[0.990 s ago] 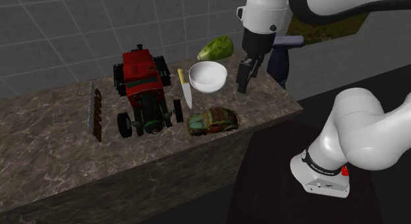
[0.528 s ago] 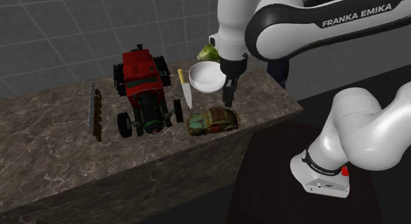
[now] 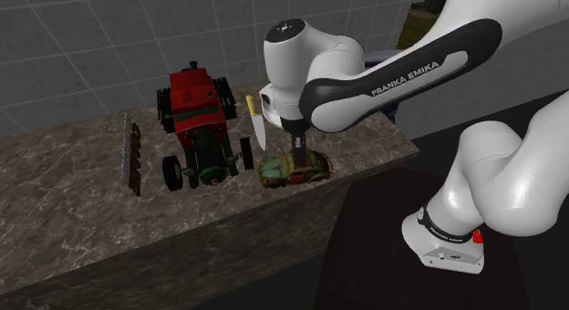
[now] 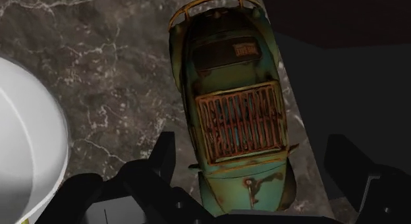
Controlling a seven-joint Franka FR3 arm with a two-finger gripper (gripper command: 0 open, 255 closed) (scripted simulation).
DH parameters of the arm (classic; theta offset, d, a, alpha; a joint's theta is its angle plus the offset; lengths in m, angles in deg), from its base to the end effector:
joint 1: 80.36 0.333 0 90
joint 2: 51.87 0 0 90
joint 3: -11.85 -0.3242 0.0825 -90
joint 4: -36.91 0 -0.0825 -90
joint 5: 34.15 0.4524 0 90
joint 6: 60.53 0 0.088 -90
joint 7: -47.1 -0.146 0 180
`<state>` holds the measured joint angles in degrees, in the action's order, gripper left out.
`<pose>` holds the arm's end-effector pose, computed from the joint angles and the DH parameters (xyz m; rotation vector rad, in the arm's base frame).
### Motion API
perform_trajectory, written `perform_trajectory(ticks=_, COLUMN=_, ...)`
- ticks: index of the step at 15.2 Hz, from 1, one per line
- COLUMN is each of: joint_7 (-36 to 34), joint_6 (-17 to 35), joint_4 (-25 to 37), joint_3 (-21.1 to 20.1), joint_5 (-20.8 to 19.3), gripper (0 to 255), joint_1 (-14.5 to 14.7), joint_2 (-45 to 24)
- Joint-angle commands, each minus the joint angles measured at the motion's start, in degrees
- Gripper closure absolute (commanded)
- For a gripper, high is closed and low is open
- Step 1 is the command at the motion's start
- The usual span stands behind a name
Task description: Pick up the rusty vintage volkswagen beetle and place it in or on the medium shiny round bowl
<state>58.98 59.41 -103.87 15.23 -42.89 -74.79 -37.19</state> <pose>0.4843 0.0072 0.3134 2.9913 0.5006 -0.1764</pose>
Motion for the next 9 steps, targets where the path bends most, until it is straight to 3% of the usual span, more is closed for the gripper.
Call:
perform_trajectory(ticks=1, joint_7=0.38, joint_6=1.60, joint_4=-0.68, joint_3=0.07, joint_5=-0.44, gripper=0, joint_1=-0.03, joint_2=-0.94)
perform_trajectory(ticks=6, joint_7=0.14, joint_6=6.35, joint_4=-3.25, joint_3=0.44, joint_5=-1.00, gripper=0, joint_1=-0.37, joint_2=-3.10)
perform_trajectory(ticks=9, joint_7=0.14, joint_6=6.35, joint_4=-3.25, joint_3=0.44, joint_5=-1.00, gripper=0, joint_1=-0.37, joint_2=-3.10)
